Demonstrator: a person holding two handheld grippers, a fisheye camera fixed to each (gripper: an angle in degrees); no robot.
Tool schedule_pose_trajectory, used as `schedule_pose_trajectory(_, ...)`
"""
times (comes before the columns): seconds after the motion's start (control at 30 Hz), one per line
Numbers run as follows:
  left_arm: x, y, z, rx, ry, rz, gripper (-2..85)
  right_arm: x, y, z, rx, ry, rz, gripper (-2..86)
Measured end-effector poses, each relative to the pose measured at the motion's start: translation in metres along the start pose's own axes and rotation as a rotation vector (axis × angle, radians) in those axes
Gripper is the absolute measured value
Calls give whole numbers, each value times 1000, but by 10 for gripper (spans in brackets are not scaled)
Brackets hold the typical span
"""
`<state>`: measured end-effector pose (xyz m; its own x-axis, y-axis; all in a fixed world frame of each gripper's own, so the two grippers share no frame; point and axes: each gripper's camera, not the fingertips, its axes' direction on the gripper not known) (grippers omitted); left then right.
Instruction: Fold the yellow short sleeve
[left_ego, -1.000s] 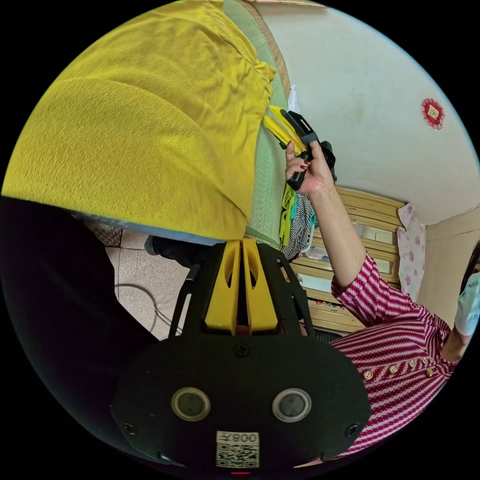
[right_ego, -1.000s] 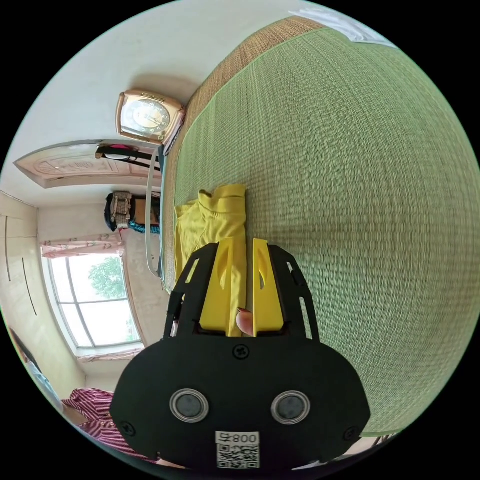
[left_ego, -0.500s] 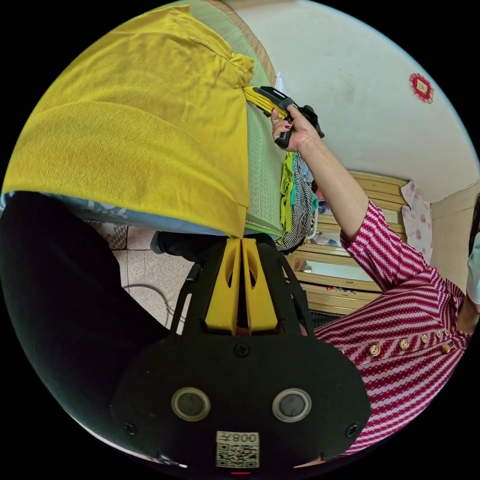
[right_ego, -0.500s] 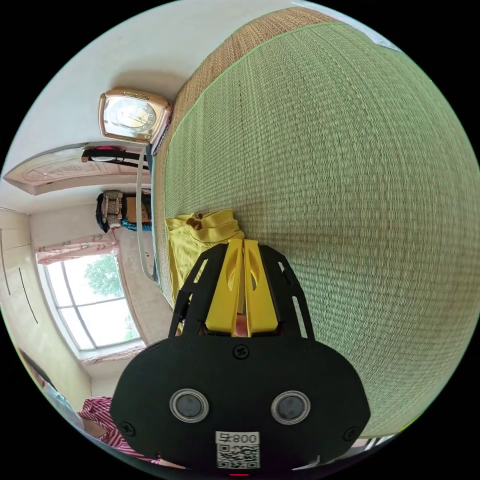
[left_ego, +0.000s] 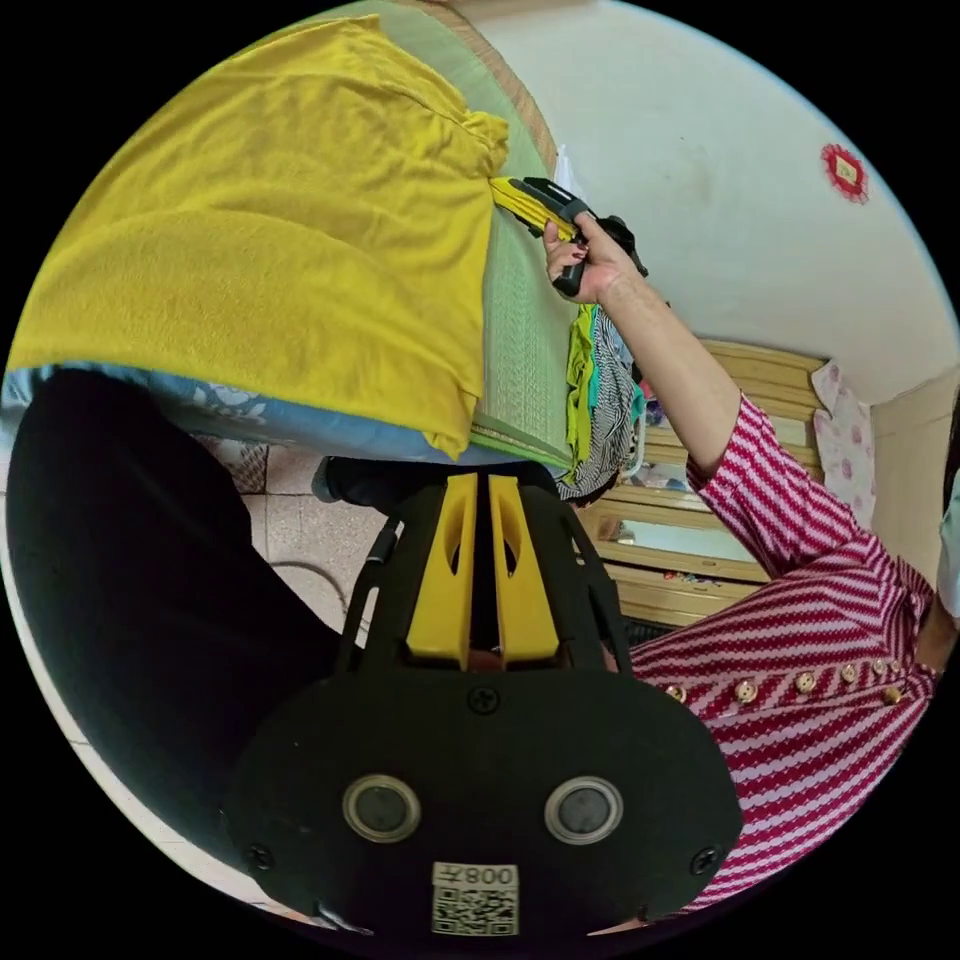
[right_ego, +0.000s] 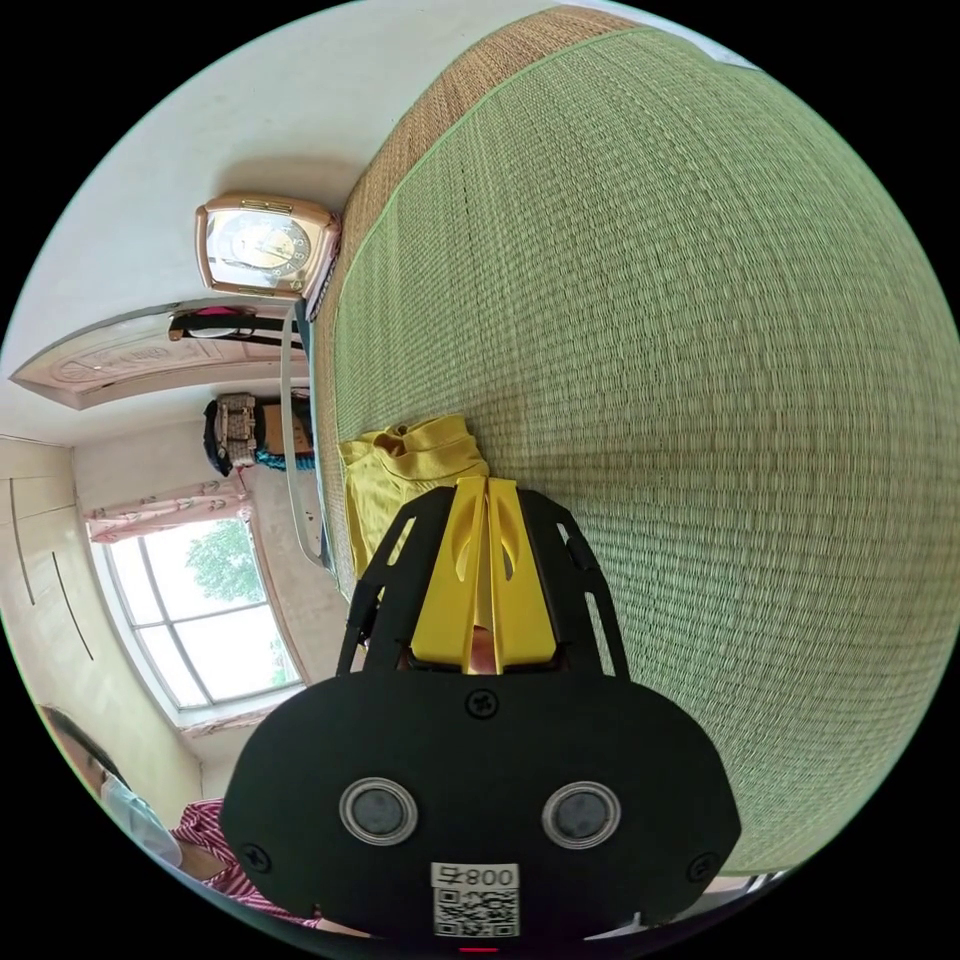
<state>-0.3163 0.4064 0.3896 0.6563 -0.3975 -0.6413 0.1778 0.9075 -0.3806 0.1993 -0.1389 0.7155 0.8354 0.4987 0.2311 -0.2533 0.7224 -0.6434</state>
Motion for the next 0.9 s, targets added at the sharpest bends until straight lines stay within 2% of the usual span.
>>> schedule_pose_trajectory(0.13, 21, -28, 8, 33, -139, 99, 59, 3, 1, 3, 5, -10, -7, 1)
schedule_pose_trajectory(0.23, 23, -45, 44, -88, -282, 157, 41, 7, 3, 6, 13, -30, 7, 1)
schedule_pose_trajectory(0.37, 34, -33, 49, -142, -316, 214, 13, 7, 2, 9, 6, -17, -2, 1)
schedule_pose_trajectory(0.7, 24, -10, 23, -63, -196, 65, 27, 18, 2, 11, 1, -47, 5, 1)
schedule_pose_trajectory(0.8, 1, -10, 29, -94, -57, -50, 70, 24, 5, 9, -1, -62, 4, 2)
schedule_pose_trajectory(0.9, -15, -18, 25, -32, 17, -118, 87, 32, 12, 2, 5, -68, -2, 3)
